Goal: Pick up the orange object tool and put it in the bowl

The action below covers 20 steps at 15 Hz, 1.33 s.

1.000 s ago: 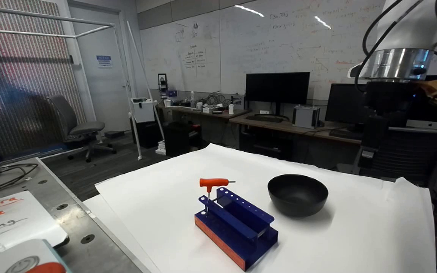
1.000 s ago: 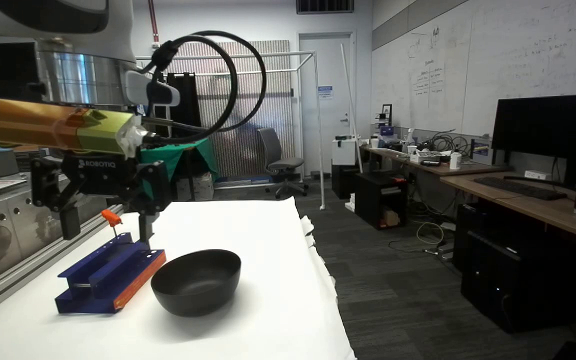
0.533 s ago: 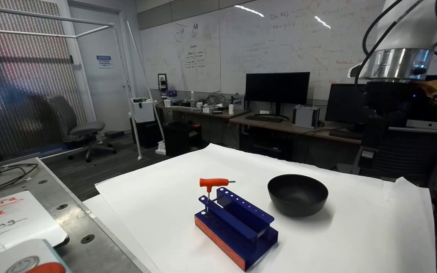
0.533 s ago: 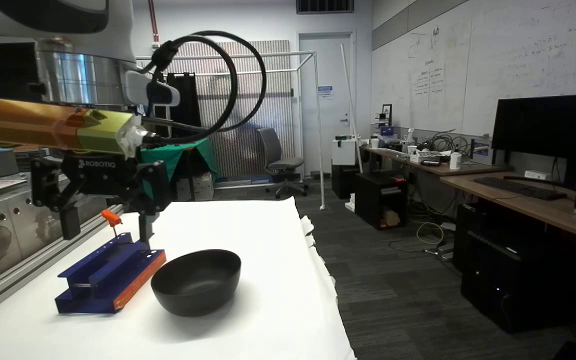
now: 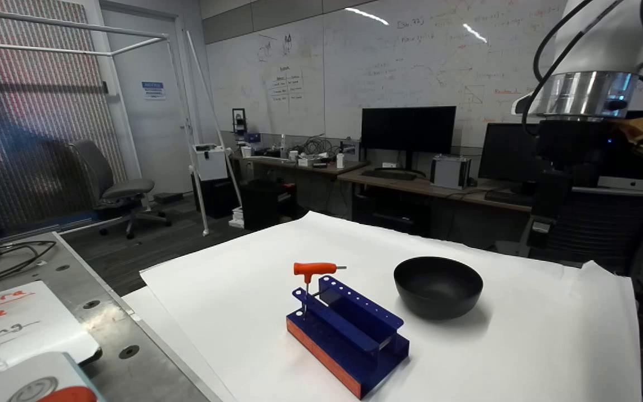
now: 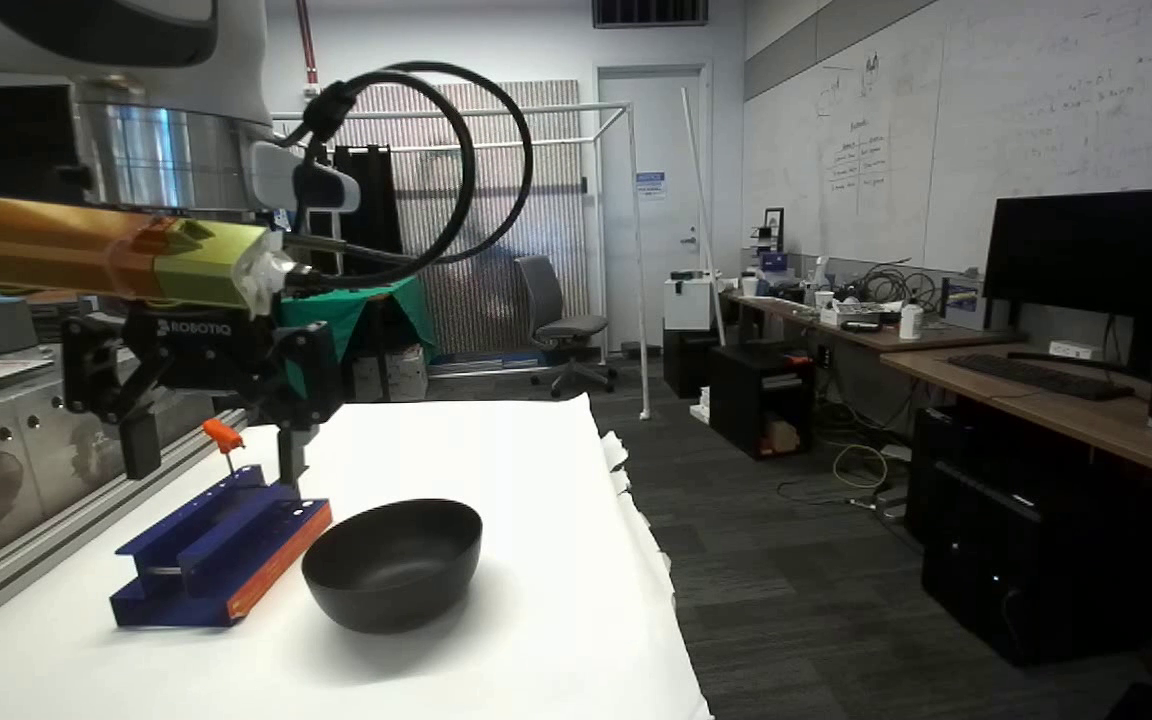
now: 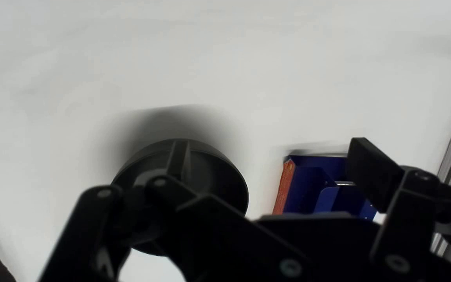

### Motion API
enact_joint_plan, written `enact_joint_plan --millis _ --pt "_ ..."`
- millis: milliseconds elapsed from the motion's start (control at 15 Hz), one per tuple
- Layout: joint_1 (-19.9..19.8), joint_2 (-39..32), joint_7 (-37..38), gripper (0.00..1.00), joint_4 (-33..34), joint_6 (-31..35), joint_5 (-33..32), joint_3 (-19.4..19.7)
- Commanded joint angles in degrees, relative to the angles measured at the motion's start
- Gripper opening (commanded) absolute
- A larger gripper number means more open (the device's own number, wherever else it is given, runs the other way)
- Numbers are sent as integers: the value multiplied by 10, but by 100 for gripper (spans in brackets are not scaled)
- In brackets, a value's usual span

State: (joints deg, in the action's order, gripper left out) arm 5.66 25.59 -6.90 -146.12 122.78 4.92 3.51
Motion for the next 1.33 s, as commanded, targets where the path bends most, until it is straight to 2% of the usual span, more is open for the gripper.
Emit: enact_joint_plan --millis 0,200,400,600,800,867,1267 --pt "-10 0 -4 100 1 -2 5 -9" --pt "-10 0 -4 100 1 -2 5 -9" --pt "4 -18 12 100 28 12 -20 -43" --pt "18 -36 13 100 40 15 -7 -51" --pt "22 -38 13 100 36 23 11 -47" --pt "-10 -5 -4 100 0 -2 5 -9" --pt "-9 -6 -4 100 2 0 3 -12"
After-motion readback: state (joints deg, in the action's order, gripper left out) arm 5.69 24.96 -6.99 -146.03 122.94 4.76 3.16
